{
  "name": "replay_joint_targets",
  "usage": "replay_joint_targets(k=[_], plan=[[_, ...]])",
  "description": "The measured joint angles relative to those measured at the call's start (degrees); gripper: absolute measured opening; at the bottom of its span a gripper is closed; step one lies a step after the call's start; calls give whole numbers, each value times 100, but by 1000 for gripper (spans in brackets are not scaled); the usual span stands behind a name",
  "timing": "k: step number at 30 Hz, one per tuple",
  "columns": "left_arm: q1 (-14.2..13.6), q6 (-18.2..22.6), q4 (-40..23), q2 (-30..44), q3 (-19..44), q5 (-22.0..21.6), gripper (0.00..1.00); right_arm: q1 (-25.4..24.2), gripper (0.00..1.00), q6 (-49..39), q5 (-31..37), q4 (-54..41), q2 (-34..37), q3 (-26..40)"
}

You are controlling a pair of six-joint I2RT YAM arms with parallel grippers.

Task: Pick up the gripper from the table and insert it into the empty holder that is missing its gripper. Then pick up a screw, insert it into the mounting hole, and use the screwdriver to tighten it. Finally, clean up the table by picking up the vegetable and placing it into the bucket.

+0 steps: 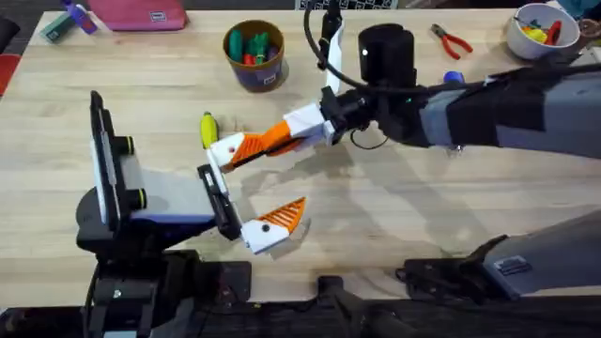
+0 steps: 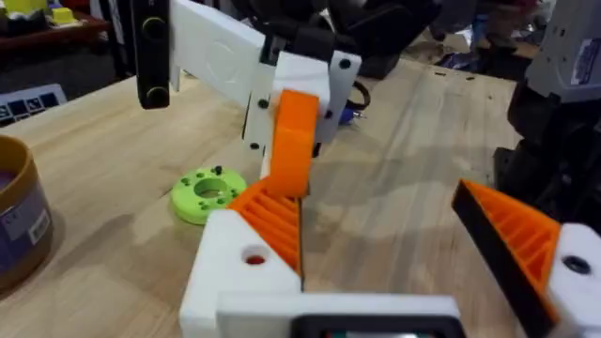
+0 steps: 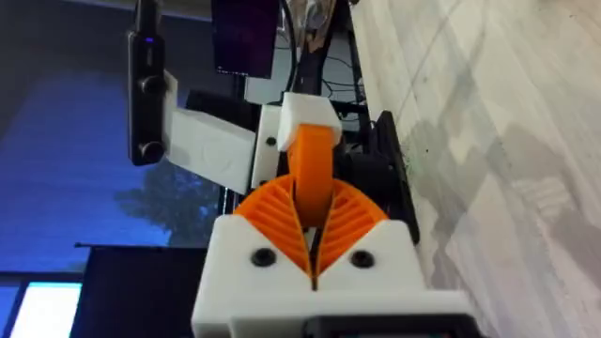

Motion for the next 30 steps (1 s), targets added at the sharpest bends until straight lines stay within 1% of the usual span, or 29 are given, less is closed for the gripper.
replay_joint_targets(k=[3,8,30], plan=[[0,-24,-7,2,0,48,985,9,9,203,11,264,-2,-159],[0,-66,-20,1,0,107,986,11,9,352,-4,367,-2,-223],[0,-107,-20,2,0,107,985,24,9,682,83,435,-2,-251]])
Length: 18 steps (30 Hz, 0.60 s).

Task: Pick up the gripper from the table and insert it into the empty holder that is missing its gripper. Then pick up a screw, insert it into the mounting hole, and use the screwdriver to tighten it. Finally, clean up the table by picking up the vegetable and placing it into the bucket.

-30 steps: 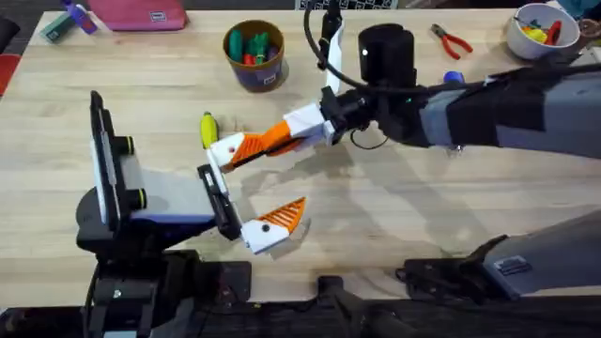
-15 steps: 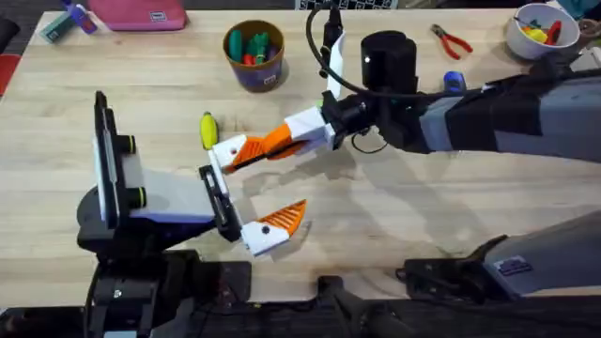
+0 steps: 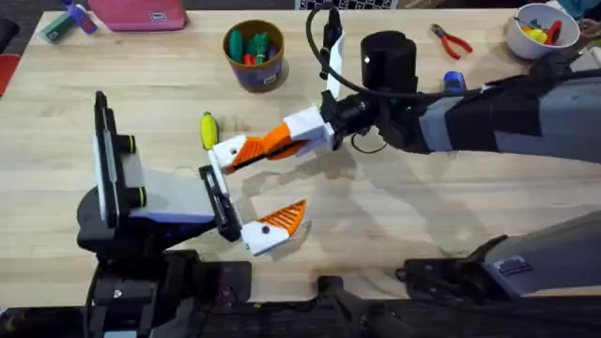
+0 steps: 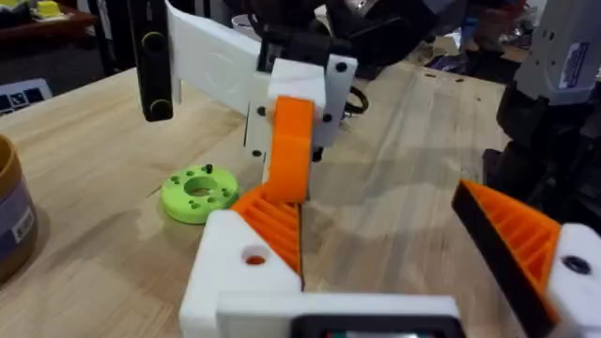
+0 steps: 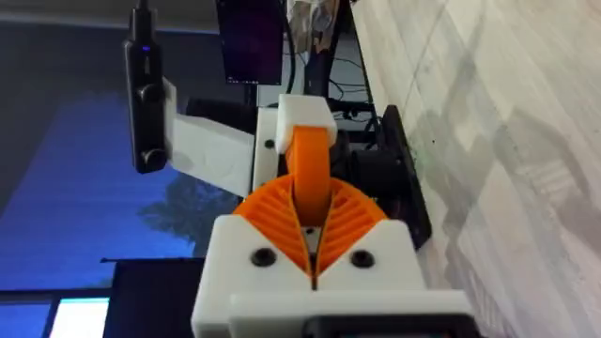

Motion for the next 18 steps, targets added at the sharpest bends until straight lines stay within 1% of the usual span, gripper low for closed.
replay_joint_targets(k=[2,3,4,9,10,12,18], plan=[[0,0,0,-2,0,0,986,0,9,2,2,0,0,0],[0,0,1,-2,0,-2,985,0,24,11,4,-3,0,0],[0,3,1,0,0,-5,986,0,115,41,12,-9,0,0],[-13,22,-4,-2,0,44,986,0,861,43,274,-48,0,-42],[-13,24,-2,-2,0,44,985,0,954,37,296,-42,0,-42],[-13,24,-4,-2,0,44,985,0,989,43,334,-46,0,-42],[-13,25,-2,0,0,44,985,-19,991,26,385,-73,0,-44]])
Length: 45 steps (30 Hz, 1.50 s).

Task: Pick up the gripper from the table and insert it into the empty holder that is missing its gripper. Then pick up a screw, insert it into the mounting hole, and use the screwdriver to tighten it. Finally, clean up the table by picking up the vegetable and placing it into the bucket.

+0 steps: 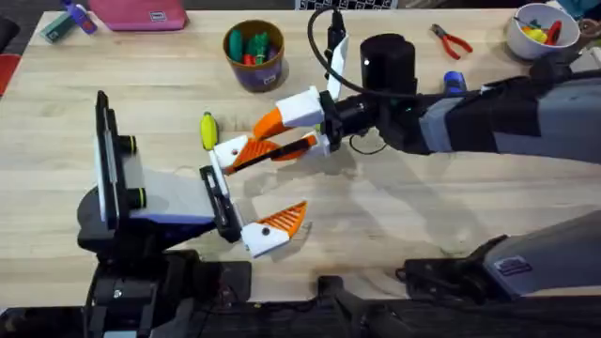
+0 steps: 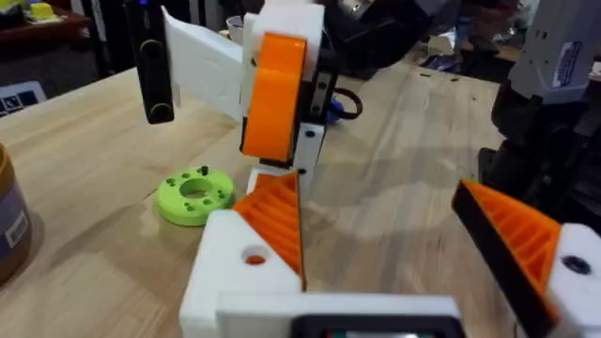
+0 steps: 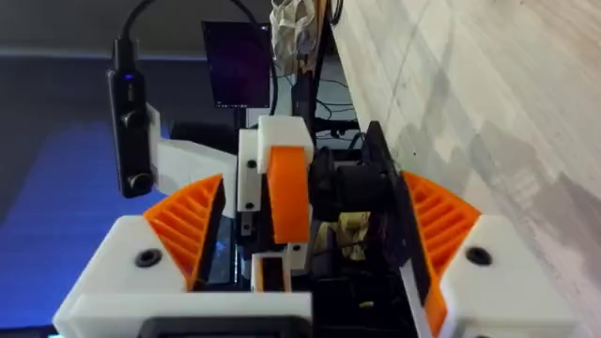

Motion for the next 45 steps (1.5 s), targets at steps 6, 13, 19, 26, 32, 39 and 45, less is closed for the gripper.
replay_joint_targets(k=[6,13,19,26,32,39,45], plan=[[0,1,-2,-1,0,0,985,-321,993,-507,353,-1233,-598,-15],[0,0,0,-2,0,0,985,-1120,993,-2048,1661,-4930,-2231,373],[0,1,-2,-2,0,2,985,-1328,993,-3342,3323,-7461,-2419,1789],[0,-1,0,0,0,2,987,-936,958,-4259,5415,-9143,-1581,3436],[0,1,-2,-2,0,2,985,-619,860,-4680,6759,-9960,-317,4609],[0,1,-2,-2,0,2,986,-428,780,-4867,7272,-9856,676,5210],[0,0,-2,-2,0,2,986,-409,711,-4879,7370,-9819,1211,5226]])
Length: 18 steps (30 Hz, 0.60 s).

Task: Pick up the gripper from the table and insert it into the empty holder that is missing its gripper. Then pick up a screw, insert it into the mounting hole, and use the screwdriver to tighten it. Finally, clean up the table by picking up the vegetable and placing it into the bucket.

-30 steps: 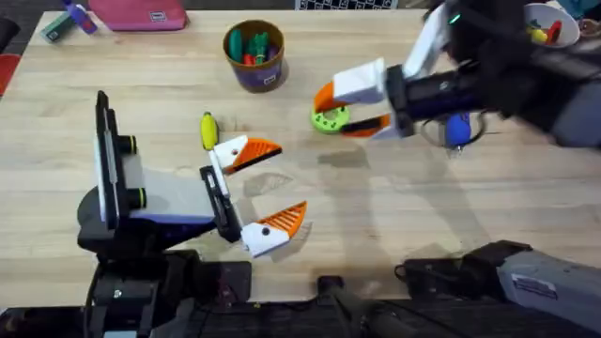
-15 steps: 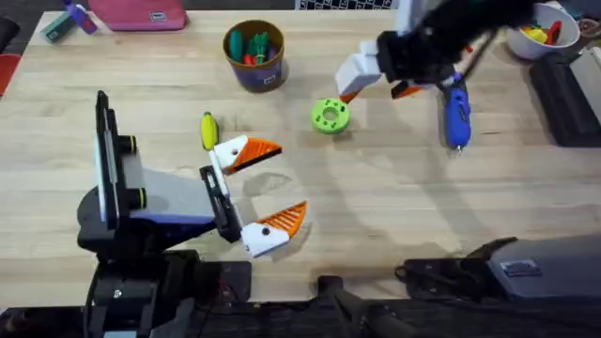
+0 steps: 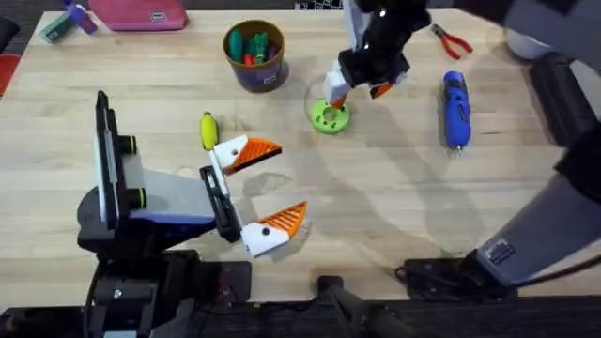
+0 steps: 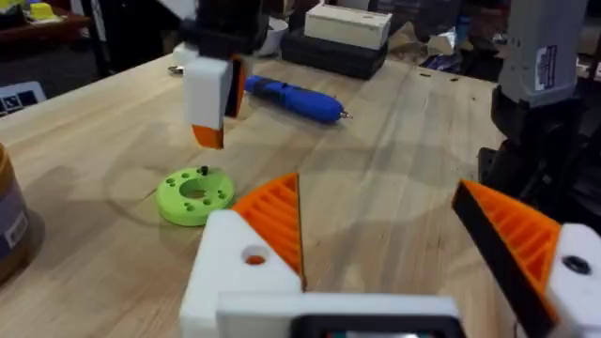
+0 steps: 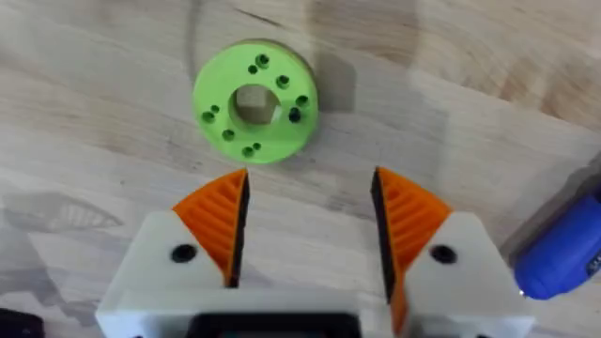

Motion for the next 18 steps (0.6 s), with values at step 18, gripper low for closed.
replay_joint_targets(k=[18], plan=[[0,2,0,2,0,0,985,114,451,49,20,541,621,0]])
